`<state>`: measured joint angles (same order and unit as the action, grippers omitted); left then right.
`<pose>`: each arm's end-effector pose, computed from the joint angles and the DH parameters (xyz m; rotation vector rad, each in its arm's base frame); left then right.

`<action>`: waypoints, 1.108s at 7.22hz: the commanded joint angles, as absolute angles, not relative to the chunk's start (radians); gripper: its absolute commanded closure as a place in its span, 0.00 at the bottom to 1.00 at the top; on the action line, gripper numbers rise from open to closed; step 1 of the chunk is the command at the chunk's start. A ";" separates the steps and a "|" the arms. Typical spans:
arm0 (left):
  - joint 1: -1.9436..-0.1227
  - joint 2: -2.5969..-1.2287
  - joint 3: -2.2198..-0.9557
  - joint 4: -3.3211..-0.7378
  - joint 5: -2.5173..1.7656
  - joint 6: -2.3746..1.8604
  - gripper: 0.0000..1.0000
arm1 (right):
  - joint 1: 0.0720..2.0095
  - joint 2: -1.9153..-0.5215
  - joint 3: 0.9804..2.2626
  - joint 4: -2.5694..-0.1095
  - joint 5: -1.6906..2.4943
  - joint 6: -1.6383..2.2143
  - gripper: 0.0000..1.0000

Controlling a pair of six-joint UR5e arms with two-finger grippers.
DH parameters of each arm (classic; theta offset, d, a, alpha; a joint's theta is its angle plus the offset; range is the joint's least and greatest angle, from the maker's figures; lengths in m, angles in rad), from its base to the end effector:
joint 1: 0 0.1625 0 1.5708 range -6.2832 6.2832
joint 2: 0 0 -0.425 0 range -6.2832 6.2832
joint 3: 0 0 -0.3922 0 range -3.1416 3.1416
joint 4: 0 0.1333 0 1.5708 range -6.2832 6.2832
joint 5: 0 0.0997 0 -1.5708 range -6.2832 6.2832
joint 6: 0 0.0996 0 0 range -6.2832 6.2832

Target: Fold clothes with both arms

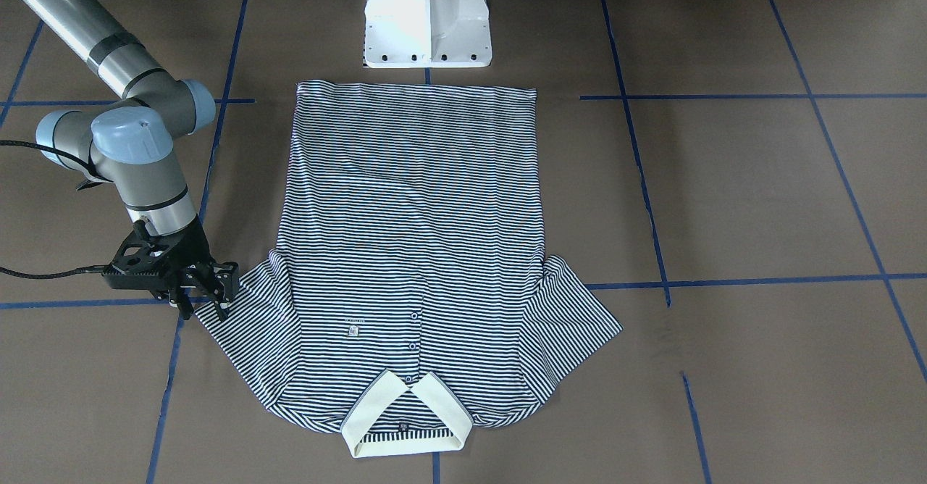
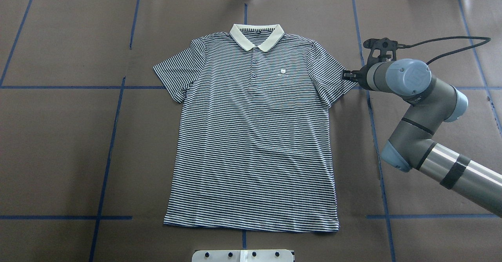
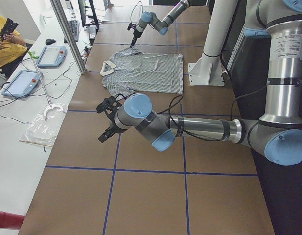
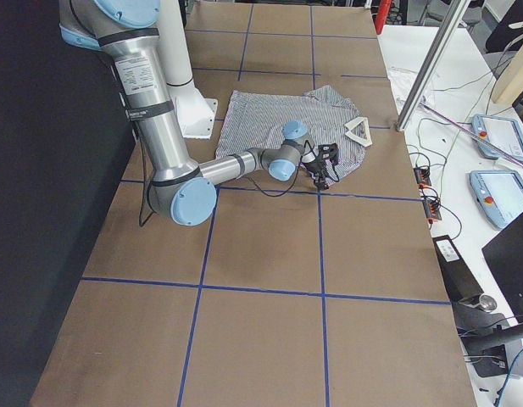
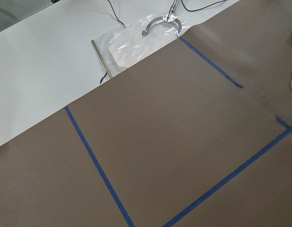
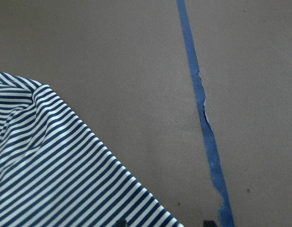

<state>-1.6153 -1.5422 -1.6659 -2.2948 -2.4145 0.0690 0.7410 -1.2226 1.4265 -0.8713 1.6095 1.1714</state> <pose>-0.0809 -0.4933 0.5370 0.7867 0.7554 0.3551 -0.4062 -0.5471 0.4659 0.4591 -0.7830 0.3005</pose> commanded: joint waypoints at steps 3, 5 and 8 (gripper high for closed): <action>-1.615 -1.542 -1.664 -2.298 -2.414 0.069 0.00 | 0.736 -1.221 1.427 -0.873 1.611 1.175 0.78; -1.615 -1.542 -1.664 -2.299 -2.414 0.071 0.00 | 0.739 -1.218 1.443 -0.882 1.615 1.172 1.00; -1.614 -1.542 -1.664 -2.299 -2.414 0.071 0.00 | 0.739 -1.139 1.607 -1.213 1.609 1.180 1.00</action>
<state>-1.6139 -1.5417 -1.6644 -2.2995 -2.4145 0.0705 0.7405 -1.1939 1.5354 -1.0458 1.6133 1.1748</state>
